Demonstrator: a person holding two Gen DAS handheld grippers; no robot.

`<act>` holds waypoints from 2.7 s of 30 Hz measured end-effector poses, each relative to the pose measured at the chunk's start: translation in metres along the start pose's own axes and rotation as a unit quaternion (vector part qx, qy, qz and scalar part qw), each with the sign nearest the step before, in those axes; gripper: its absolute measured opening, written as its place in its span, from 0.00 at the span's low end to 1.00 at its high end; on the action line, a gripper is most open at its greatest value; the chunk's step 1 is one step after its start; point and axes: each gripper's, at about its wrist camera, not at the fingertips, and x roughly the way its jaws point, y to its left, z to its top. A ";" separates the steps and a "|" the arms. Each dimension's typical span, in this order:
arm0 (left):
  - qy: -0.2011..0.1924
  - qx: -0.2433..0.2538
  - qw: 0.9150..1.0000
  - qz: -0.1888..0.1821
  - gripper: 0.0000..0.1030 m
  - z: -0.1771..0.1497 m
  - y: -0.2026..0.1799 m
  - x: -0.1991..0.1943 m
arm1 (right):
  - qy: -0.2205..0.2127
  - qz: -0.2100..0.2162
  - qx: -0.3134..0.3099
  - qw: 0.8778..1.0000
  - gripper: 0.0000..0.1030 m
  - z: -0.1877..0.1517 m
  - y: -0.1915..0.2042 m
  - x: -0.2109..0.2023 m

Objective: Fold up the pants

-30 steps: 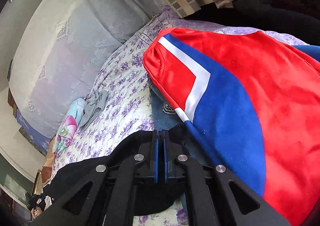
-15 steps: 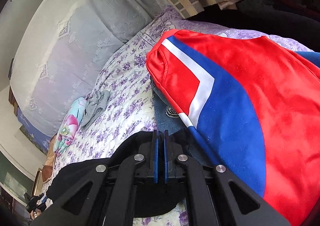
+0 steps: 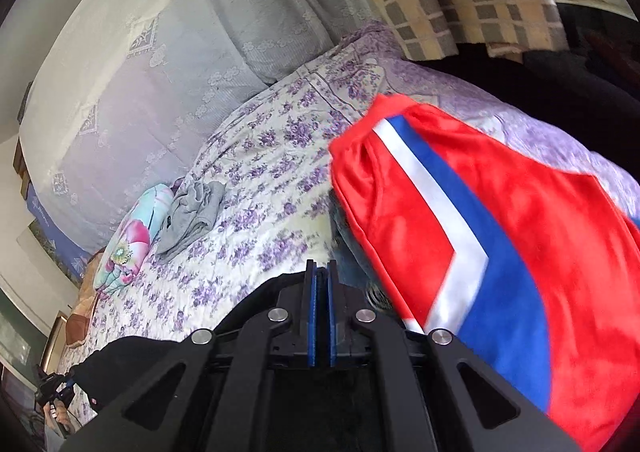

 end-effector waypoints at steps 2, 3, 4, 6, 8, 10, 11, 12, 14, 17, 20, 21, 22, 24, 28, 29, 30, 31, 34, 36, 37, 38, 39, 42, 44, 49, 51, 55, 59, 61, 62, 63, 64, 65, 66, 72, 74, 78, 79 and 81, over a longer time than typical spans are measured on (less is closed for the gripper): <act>-0.004 0.001 1.000 -0.002 0.12 0.002 -0.007 0.000 | -0.001 -0.004 -0.008 1.000 0.04 0.015 0.010 0.014; -0.006 0.003 1.000 -0.003 0.12 0.001 -0.009 -0.001 | -0.004 -0.001 -0.007 1.000 0.04 0.018 0.013 0.018; -0.007 0.004 1.000 -0.004 0.12 0.000 -0.011 -0.003 | -0.009 0.005 -0.004 1.000 0.04 0.018 0.014 0.017; -0.008 0.004 1.000 -0.006 0.12 -0.001 -0.009 -0.006 | -0.030 0.011 -0.006 0.999 0.04 0.013 0.014 0.003; -0.004 -0.003 1.000 -0.005 0.12 -0.002 -0.002 -0.008 | -0.046 0.007 -0.010 0.999 0.04 -0.001 0.007 -0.018; 0.003 -0.015 1.000 -0.006 0.12 -0.003 0.008 -0.006 | -0.032 -0.019 -0.006 0.999 0.06 -0.021 -0.013 -0.033; 0.006 -0.021 1.000 -0.005 0.12 -0.004 0.014 -0.004 | -0.008 -0.057 -0.007 0.998 0.15 -0.032 -0.026 -0.035; 0.008 -0.027 1.000 -0.002 0.12 -0.004 0.018 -0.001 | 0.009 -0.112 -0.009 0.994 0.22 -0.042 -0.038 -0.037; 0.013 -0.034 0.999 -0.005 0.12 -0.004 0.025 0.004 | 0.002 -0.184 0.023 0.983 0.47 -0.061 -0.060 -0.054; 0.012 -0.038 0.999 -0.006 0.12 -0.004 0.028 0.007 | -0.008 -0.110 0.077 0.991 0.47 -0.080 -0.059 -0.074; 0.013 -0.035 0.999 -0.012 0.12 -0.003 0.027 0.006 | 0.032 0.006 0.063 0.998 0.47 -0.096 -0.007 -0.059; 0.014 -0.033 0.999 -0.013 0.12 -0.003 0.026 0.005 | 0.059 0.049 0.058 0.995 0.47 -0.104 0.013 -0.048; 0.014 -0.031 0.999 -0.014 0.12 -0.003 0.025 0.004 | 0.087 0.081 0.056 0.991 0.47 -0.113 0.032 -0.036; 0.017 -0.029 0.999 -0.015 0.12 -0.003 0.025 0.005 | 0.137 0.123 0.049 0.982 0.45 -0.134 0.065 -0.013; 0.019 -0.028 0.999 -0.024 0.12 -0.001 0.026 0.006 | 0.181 0.150 0.065 0.970 0.39 -0.163 0.093 0.020; 0.019 -0.027 0.999 -0.027 0.12 -0.001 0.026 0.006 | 0.186 0.146 0.081 0.968 0.38 -0.168 0.093 0.028; 0.019 -0.024 0.999 -0.029 0.12 0.000 0.025 0.006 | 0.194 0.145 0.098 0.965 0.38 -0.174 0.093 0.033; 0.019 -0.021 0.999 -0.032 0.12 0.001 0.025 0.007 | 0.202 0.149 0.115 0.961 0.37 -0.177 0.091 0.040; 0.021 -0.019 0.999 -0.036 0.12 0.002 0.026 0.008 | 0.228 0.154 0.164 0.947 0.37 -0.190 0.091 0.055; 0.022 -0.016 0.999 -0.037 0.12 0.002 0.027 0.009 | 0.237 0.149 0.176 0.944 0.37 -0.195 0.094 0.062; 0.023 -0.015 0.999 -0.036 0.12 0.003 0.027 0.010 | 0.238 0.142 0.185 0.943 0.35 -0.198 0.094 0.064; 0.024 -0.014 0.999 -0.037 0.12 0.003 0.028 0.011 | 0.238 0.142 0.196 0.941 0.35 -0.199 0.093 0.067; 0.024 -0.013 0.999 -0.037 0.12 0.003 0.029 0.012 | 0.236 0.142 0.210 0.938 0.35 -0.200 0.091 0.071; 0.025 -0.013 0.999 -0.038 0.12 0.003 0.031 0.014 | 0.223 0.146 0.238 0.934 0.34 -0.202 0.089 0.077; 0.026 -0.018 0.999 -0.040 0.12 0.005 0.033 0.016 | 0.208 0.147 0.230 0.939 0.26 -0.201 0.092 0.079; 0.027 -0.024 0.998 -0.059 0.12 0.016 0.024 0.013 | 0.164 0.189 0.190 0.949 0.06 -0.175 0.111 0.058; 0.021 -0.014 0.997 -0.069 0.12 0.020 0.013 0.005 | 0.134 0.209 0.143 0.958 0.05 -0.157 0.130 0.030; 0.016 0.012 0.997 -0.068 0.12 0.014 0.003 -0.012 | 0.128 0.188 0.091 0.969 0.04 -0.155 0.132 -0.010; 0.042 -0.015 0.998 -0.039 0.12 -0.007 0.037 -0.003 | 0.177 0.135 0.160 0.962 0.04 -0.197 0.081 -0.007; 0.053 -0.038 0.997 -0.027 0.12 -0.015 0.057 0.004 | 0.186 0.129 0.184 0.957 0.04 -0.212 0.067 -0.003; 0.056 -0.048 0.997 -0.030 0.12 -0.018 0.064 0.006 | 0.186 0.129 0.185 0.956 0.04 -0.219 0.064 -0.004; 0.057 -0.053 0.996 -0.036 0.12 -0.019 0.068 0.007 | 0.187 0.129 0.180 0.957 0.04 -0.221 0.063 -0.004; 0.056 -0.050 0.997 -0.036 0.12 -0.020 0.067 0.006 | 0.188 0.127 0.174 0.958 0.04 -0.222 0.065 -0.004; 0.055 -0.048 0.997 -0.035 0.12 -0.020 0.066 0.004 | 0.189 0.126 0.168 0.959 0.04 -0.223 0.067 -0.005; 0.054 -0.046 0.997 -0.030 0.14 -0.020 0.064 0.003 | 0.191 0.126 0.165 0.959 0.04 -0.219 0.065 -0.005; 0.032 -0.035 0.999 -0.013 0.55 -0.023 0.057 -0.014 | 0.214 0.133 0.149 0.956 0.08 -0.203 0.075 0.016; 0.034 -0.038 0.999 -0.015 0.55 -0.023 0.059 -0.012 | 0.223 0.136 0.149 0.954 0.08 -0.206 0.076 0.017; 0.048 -0.041 0.998 -0.002 0.55 -0.023 0.057 0.009 | 0.230 0.136 0.159 0.950 0.24 -0.208 0.079 0.018; 0.051 -0.035 0.998 0.006 0.55 -0.023 0.054 0.014 | 0.227 0.136 0.163 0.950 0.40 -0.209 0.079 0.018; 0.055 -0.027 0.998 0.021 0.56 -0.022 0.049 0.024 | 0.226 0.136 0.165 0.951 0.44 -0.209 0.081 0.018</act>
